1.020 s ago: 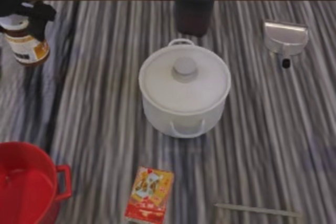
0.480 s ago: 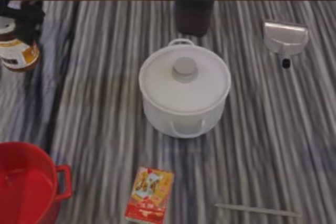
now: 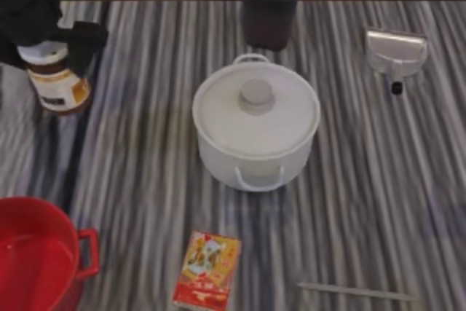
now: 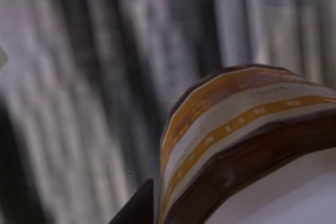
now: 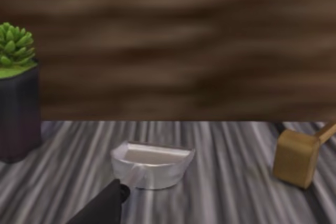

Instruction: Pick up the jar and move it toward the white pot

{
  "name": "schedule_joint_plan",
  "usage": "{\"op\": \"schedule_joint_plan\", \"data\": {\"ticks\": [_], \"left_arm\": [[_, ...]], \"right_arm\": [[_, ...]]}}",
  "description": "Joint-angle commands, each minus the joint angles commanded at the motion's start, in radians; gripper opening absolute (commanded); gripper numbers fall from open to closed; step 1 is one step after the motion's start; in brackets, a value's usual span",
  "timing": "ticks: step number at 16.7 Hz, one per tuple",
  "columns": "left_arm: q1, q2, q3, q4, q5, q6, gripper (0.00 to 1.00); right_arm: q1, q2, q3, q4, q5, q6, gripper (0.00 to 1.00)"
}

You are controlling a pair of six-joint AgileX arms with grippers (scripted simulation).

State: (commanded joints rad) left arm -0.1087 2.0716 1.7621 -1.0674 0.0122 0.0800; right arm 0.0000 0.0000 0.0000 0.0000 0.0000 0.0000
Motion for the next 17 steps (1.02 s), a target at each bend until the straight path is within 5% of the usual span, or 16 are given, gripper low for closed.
{"op": "schedule_joint_plan", "data": {"ticks": [7,17], "left_arm": [[-0.195,-0.069,-0.222,0.155,-0.077,-0.361,0.00],[-0.202,-0.023,-0.290,0.280,-0.081,-0.375,0.00]], "right_arm": [[0.000,0.000,0.000,0.000,0.000,0.000,1.00],[0.000,0.000,0.000,0.000,0.000,0.000,1.00]]}}
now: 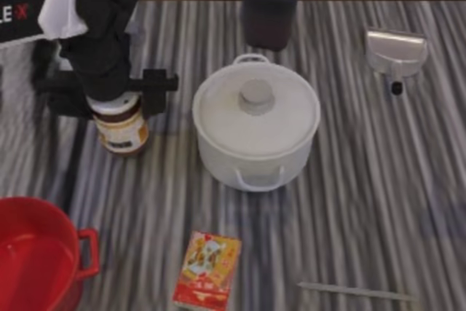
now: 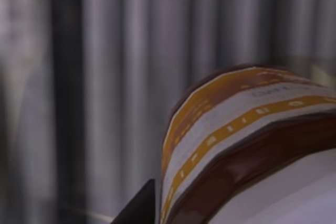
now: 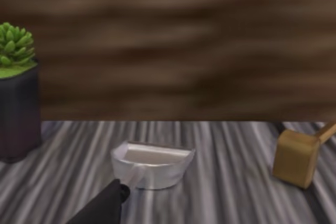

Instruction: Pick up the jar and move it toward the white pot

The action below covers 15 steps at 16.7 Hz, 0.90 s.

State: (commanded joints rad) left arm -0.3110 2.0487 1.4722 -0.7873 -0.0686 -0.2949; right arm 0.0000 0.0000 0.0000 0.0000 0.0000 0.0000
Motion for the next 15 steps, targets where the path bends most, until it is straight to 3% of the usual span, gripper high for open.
{"op": "schedule_joint_plan", "data": {"ticks": [6,15], "left_arm": [[0.000,0.030,-0.029,0.053,0.000,0.002,0.00],[0.000,0.030,-0.029,0.053,0.000,0.002,0.68]], "right_arm": [[0.000,0.000,0.000,0.000,0.000,0.000,1.00],[0.000,0.000,0.000,0.000,0.000,0.000,1.00]]}}
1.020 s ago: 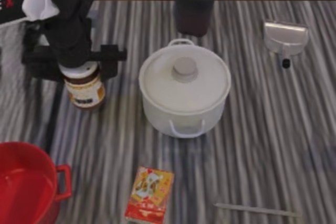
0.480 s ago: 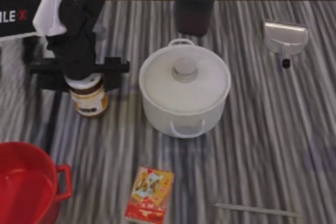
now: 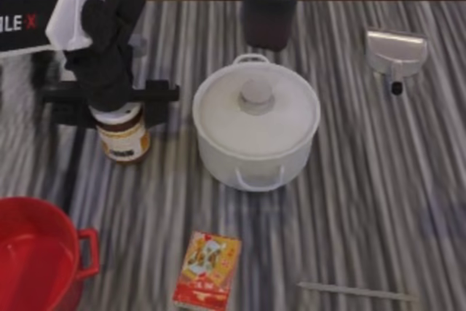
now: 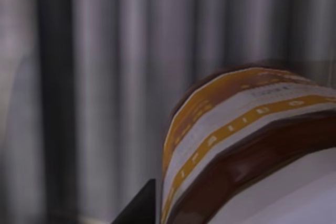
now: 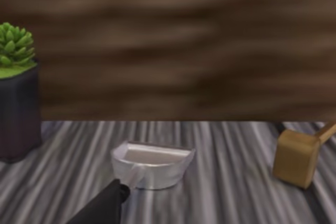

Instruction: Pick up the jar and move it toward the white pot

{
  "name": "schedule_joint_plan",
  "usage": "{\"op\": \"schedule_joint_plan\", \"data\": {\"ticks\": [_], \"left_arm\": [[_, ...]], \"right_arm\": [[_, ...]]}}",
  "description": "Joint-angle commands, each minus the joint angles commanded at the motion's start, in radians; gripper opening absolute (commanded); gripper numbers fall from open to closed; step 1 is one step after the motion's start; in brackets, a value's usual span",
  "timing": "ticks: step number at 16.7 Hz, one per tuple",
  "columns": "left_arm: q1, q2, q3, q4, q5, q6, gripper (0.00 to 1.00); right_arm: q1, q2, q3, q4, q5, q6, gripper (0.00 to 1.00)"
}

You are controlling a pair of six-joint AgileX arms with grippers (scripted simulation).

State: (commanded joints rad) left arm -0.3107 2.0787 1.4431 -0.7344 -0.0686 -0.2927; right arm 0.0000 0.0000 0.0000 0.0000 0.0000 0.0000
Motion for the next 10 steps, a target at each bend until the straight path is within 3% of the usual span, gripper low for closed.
{"op": "schedule_joint_plan", "data": {"ticks": [4,10], "left_arm": [[0.000,0.000,0.000,0.000,0.000,0.000,0.98],[0.000,0.000,0.000,0.000,0.000,0.000,1.00]], "right_arm": [[0.000,0.000,0.000,0.000,0.000,0.000,1.00],[0.000,0.000,0.000,0.000,0.000,0.000,1.00]]}}
